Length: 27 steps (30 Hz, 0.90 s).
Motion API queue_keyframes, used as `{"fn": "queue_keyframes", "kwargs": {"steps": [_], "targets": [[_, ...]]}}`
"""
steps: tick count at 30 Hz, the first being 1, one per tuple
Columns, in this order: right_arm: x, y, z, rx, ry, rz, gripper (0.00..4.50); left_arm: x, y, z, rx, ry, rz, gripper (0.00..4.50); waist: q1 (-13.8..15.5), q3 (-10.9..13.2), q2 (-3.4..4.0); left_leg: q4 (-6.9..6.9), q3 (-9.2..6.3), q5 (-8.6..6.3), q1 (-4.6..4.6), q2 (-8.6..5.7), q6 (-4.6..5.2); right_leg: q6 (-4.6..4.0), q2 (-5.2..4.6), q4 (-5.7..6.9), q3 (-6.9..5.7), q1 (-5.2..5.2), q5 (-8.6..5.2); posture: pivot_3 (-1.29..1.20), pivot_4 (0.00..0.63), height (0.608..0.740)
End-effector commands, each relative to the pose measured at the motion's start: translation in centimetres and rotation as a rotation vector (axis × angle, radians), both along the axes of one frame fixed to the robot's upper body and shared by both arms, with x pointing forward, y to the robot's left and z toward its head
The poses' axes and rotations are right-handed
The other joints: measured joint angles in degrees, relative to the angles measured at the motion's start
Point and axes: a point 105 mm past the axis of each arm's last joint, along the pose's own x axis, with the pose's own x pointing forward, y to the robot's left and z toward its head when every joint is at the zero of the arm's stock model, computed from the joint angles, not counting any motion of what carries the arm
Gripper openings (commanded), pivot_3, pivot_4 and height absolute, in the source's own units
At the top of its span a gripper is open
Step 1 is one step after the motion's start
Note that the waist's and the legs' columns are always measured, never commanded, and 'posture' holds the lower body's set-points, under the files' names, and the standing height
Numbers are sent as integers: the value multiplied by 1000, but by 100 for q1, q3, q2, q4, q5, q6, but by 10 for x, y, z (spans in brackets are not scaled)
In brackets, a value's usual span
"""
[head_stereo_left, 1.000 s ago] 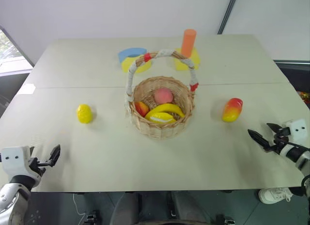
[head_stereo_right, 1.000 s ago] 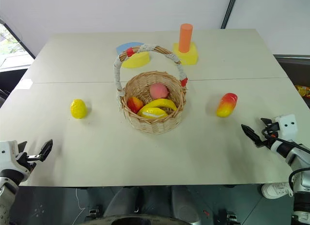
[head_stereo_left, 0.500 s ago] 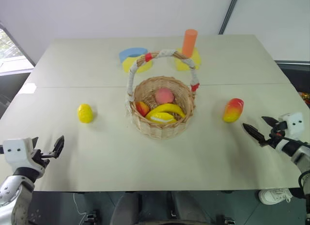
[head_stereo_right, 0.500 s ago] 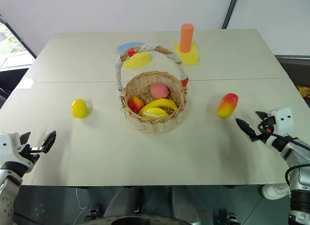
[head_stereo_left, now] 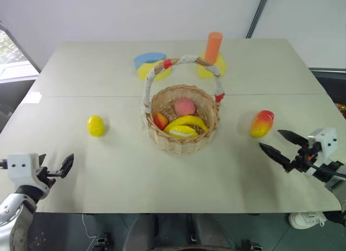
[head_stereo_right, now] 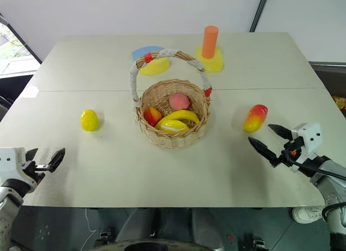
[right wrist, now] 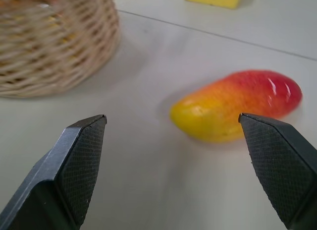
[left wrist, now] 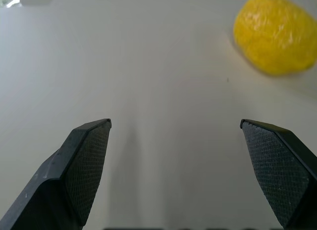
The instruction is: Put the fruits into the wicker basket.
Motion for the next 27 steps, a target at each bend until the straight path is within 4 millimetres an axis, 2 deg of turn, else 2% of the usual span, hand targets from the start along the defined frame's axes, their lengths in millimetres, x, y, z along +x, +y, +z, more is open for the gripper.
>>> {"fn": "queue_keyframes", "kwargs": {"steps": [1, 4, 7, 9, 13, 15, 23, 25, 27], "targets": [[0, 1, 17, -2, -6, 43, 4466, 10, -6, 21, 49, -54, -8, 4481, -4, 0, 0, 1, 1, 8, 4, 0, -2, 0, 0, 0, 0, 5, 5, 0, 150, 740], [-7, 22, 29, -7, 25, 168, 4466, 15, -8, 29, 30, -70, 17, 4481, -17, 0, 2, 1, 1, 13, 3, 1, 2, 1, 2, 1, 0, 3, 8, 0, 150, 740], [-16, 40, 36, -34, 45, 263, 4466, 18, -19, 35, 25, -76, -10, 4481, -13, 0, 1, -6, 2, 13, -6, 4, 3, 1, 4, 4, 0, -9, 8, 0, 150, 740], [-20, 60, 45, -48, 37, 351, 4466, 25, -27, 38, 35, -59, -22, 4481, 2, 0, 1, -10, 1, 12, -9, 4, 4, 1, 4, 3, -1, -12, 8, 0, 150, 740], [-29, 115, 63, -58, -30, 551, 4466, 43, -43, 38, 24, -10, -24, 4481, 1, 2, -2, -6, -1, 12, -9, 3, 4, 1, 3, 3, -4, -10, 9, 0, 150, 740], [-32, 133, 68, -62, -58, 608, 4466, 50, -48, 37, 52, 21, -21, 4481, -1, 3, -6, -5, -3, 13, -10, 3, 3, 3, 3, 4, -6, -10, 10, 0, 150, 740], [-39, 165, 77, -51, -114, 714, 4466, 70, -55, 33, 45, 97, 72, 4481, 12, 1, -11, -2, -4, 13, -63, 0, 2, 3, 1, 4, -8, -59, 11, 0, 150, 740], [-40, 167, 78, -39, -119, 723, 4466, 74, -61, 34, 21, 103, 65, 4481, 14, 1, -12, 29, -9, 24, -121, 1, -16, 2, 4, 27, -13, -115, 12, 0, 150, 740], [-40, 168, 75, -43, -117, 720, 4466, 79, -68, 30, -2, 142, 58, 4481, 16, 1, -13, 49, -10, 27, -130, 1, -22, 2, 4, 37, -14, -118, 12, 0, 150, 740]]}}
